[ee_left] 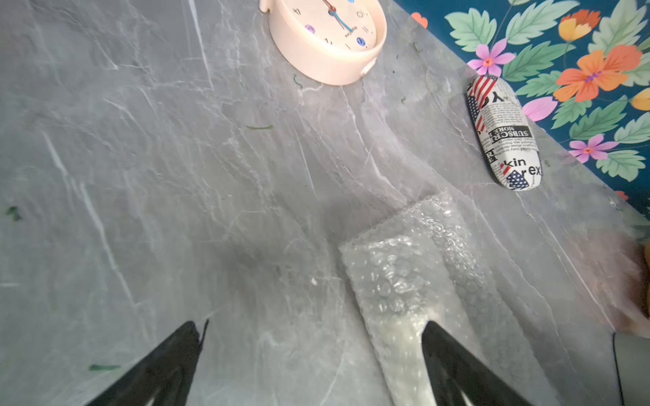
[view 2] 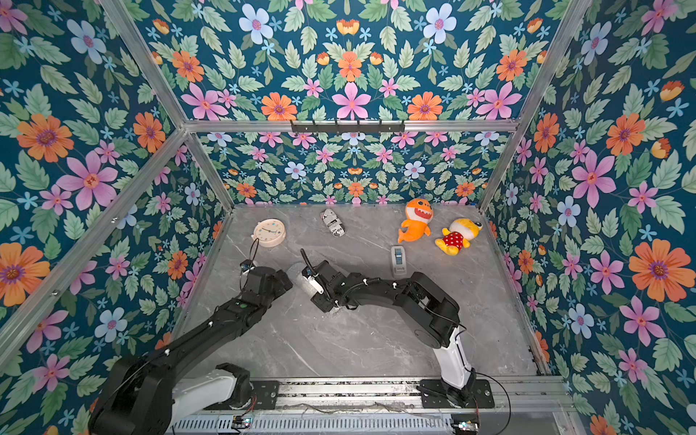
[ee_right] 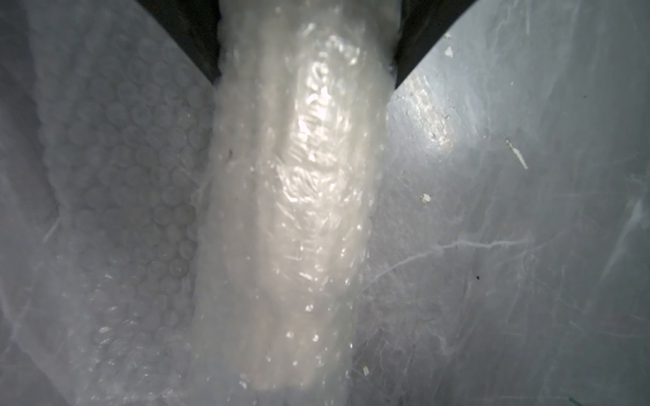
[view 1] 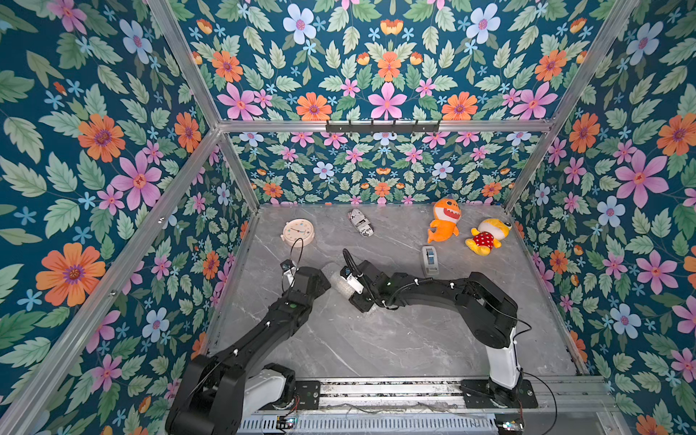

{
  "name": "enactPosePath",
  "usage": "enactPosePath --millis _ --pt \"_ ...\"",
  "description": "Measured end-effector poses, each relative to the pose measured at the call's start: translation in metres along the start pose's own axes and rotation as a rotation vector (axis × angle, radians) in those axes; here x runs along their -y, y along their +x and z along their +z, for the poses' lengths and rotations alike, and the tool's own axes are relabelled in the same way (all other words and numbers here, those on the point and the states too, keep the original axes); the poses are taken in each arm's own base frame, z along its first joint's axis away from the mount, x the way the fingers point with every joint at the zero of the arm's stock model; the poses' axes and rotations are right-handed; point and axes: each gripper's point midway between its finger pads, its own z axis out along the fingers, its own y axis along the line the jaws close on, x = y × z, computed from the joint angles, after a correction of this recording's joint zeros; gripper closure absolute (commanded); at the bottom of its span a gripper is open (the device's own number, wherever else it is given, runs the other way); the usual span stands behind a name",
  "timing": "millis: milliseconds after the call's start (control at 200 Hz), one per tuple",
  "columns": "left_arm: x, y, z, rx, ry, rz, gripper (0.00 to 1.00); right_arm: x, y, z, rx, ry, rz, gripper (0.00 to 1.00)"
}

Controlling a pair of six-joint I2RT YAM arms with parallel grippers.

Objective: Wrap vases in bubble wrap
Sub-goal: Wrap the vase in bubble wrap.

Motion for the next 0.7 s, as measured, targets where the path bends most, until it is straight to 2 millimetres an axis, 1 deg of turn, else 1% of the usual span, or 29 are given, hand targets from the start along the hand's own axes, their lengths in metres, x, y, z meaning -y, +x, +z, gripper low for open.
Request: enactPosePath --millis 120,210,270,320,455,615,700 --pt "-0.004 -0.01 -0.016 0.072 0.049 -0.034 0.01 0.0 0.0 0.001 0.007 -0.005 0.007 0.33" --pt "-0.006 -0.011 -0.026 0.106 0.099 -0.058 0.08 0.001 0.0 0.003 0.009 -0.011 0.014 0.33" --pt "-0.008 -0.006 -0.029 0.108 0.126 -0.072 0.14 0.002 -0.001 0.004 0.01 -0.015 0.017 0.33" --pt "-0.01 -0.001 -0.03 0.104 0.145 -0.097 0.16 0.002 -0.002 0.005 0.011 -0.017 0.021 0.34" --pt "-0.011 0.018 -0.029 0.064 0.211 -0.14 0.12 0.004 -0.001 0.005 0.02 -0.035 0.058 0.39" --pt "-0.005 0.042 -0.023 -0.006 0.299 -0.179 0.09 0.007 0.003 0.002 0.05 -0.119 0.16 0.44" --pt "0.002 0.049 -0.021 -0.044 0.332 -0.191 0.08 0.009 0.003 0.0 0.067 -0.179 0.231 0.45"
